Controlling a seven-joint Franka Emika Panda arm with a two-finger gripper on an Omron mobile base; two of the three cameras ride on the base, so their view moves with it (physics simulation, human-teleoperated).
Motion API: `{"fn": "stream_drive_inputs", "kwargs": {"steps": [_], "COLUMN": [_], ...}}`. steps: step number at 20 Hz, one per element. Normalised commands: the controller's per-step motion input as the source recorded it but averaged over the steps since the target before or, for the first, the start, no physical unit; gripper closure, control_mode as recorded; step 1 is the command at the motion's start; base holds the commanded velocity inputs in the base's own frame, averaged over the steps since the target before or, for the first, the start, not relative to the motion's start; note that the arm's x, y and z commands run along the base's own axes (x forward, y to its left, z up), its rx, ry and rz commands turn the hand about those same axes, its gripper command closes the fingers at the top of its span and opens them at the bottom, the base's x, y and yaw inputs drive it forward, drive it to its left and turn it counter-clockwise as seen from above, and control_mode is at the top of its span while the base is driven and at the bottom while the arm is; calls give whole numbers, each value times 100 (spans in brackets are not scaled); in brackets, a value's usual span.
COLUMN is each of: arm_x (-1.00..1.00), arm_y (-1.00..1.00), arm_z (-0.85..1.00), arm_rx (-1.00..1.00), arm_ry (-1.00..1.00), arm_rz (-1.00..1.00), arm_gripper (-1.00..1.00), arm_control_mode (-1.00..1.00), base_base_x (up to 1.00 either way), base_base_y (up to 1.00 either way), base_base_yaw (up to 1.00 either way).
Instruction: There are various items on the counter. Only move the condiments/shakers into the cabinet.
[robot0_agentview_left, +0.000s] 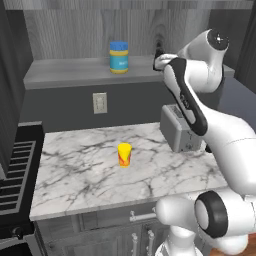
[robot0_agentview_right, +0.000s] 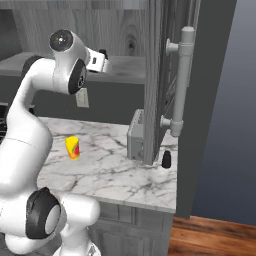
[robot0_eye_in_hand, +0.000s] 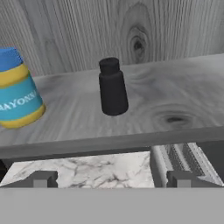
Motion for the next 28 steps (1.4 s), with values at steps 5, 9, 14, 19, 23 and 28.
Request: {"fn": "stream_drive_inputs", "kwargs": {"steps": [5, 9, 14, 19, 23, 28], "arm_x": [-100, -100, -97, -80, -34, -11], "arm_y": [-11, -28, -44, -45, -22, -20], "arm_z": [-33, -67, -93, -95, -58, -33], "arm_rx": [0, 0, 0, -3, -7, -1], "arm_ry": [28, 35, 33, 14, -1, -19], "arm_rz": [-5, -3, 0, 3, 10, 8], "arm_gripper": [-100, -100, -100, -100, -100, -100], "arm_control_mode": [-100, -100, -100, -100, -100, -100], "base_base_x": [0, 0, 0, 0, 0, 0], "base_base_y": [0, 0, 0, 0, 0, 0], "base_base_yaw": [0, 0, 0, 0, 0, 0]}}
